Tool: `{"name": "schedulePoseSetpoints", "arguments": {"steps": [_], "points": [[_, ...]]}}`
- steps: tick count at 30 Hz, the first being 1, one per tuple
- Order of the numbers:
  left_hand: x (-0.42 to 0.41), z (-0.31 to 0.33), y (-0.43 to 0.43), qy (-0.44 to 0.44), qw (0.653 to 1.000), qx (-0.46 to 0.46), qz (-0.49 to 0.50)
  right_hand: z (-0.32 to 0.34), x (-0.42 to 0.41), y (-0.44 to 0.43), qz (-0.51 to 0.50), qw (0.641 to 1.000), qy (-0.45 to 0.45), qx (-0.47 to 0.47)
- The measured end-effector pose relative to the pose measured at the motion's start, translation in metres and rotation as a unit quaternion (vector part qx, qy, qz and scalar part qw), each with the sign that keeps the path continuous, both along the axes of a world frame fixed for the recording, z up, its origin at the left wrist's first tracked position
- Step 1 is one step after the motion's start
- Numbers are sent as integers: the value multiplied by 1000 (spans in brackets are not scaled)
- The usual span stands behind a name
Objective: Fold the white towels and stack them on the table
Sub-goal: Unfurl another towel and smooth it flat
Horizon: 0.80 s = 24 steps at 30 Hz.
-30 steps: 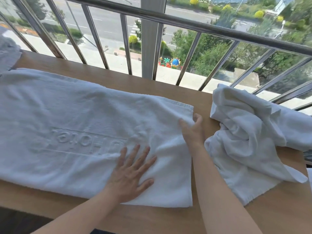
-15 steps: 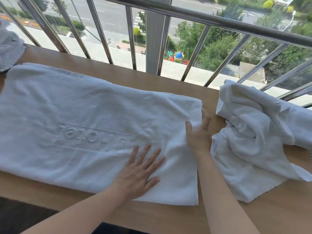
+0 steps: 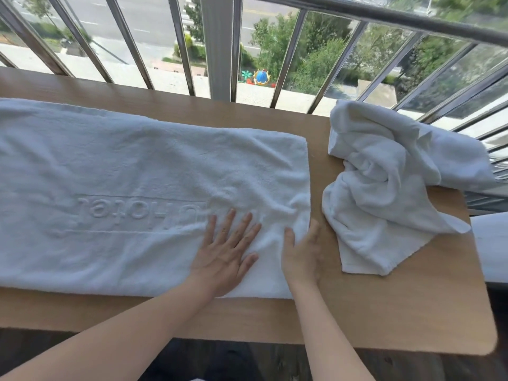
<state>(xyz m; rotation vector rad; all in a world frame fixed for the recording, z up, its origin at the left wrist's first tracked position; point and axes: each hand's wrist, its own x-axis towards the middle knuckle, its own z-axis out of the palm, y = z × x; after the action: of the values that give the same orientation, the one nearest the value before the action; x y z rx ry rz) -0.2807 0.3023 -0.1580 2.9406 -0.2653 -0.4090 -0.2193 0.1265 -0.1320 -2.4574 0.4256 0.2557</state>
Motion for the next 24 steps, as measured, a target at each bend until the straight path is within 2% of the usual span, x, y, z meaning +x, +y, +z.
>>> {"name": "schedulePoseSetpoints", "arguments": {"steps": [2,6,9,12,14,15,17,19,21,24], "points": [[0,-1,0,-3,1000,0,-6,-3,-10,-10,4,1000,24,-17],[-4,-1,7,-6,1000,-8,16,-9,-8,-27,-50,995,-23,-86],[-8,4,26,-11,999,-7,50,-8,-12,-22,-58,993,-48,-88],[-14,7,65,-19,993,-13,113,-3,-12,-16,-88,985,-58,-136],[-17,7,97,-23,986,-11,162,-1,-18,9,-86,978,-107,-157],[-17,6,111,-24,985,-8,169,1,-24,30,-61,980,-126,-140],[-12,5,131,-24,988,-10,151,1,-37,77,52,986,-131,-88],[0,3,140,-23,990,-25,136,-6,-46,120,196,967,-146,-66],[20,1,139,-33,989,-41,140,-14,-43,149,300,939,-155,-68],[45,-4,131,-41,986,-68,144,-29,-21,155,350,920,-130,-118]]}}
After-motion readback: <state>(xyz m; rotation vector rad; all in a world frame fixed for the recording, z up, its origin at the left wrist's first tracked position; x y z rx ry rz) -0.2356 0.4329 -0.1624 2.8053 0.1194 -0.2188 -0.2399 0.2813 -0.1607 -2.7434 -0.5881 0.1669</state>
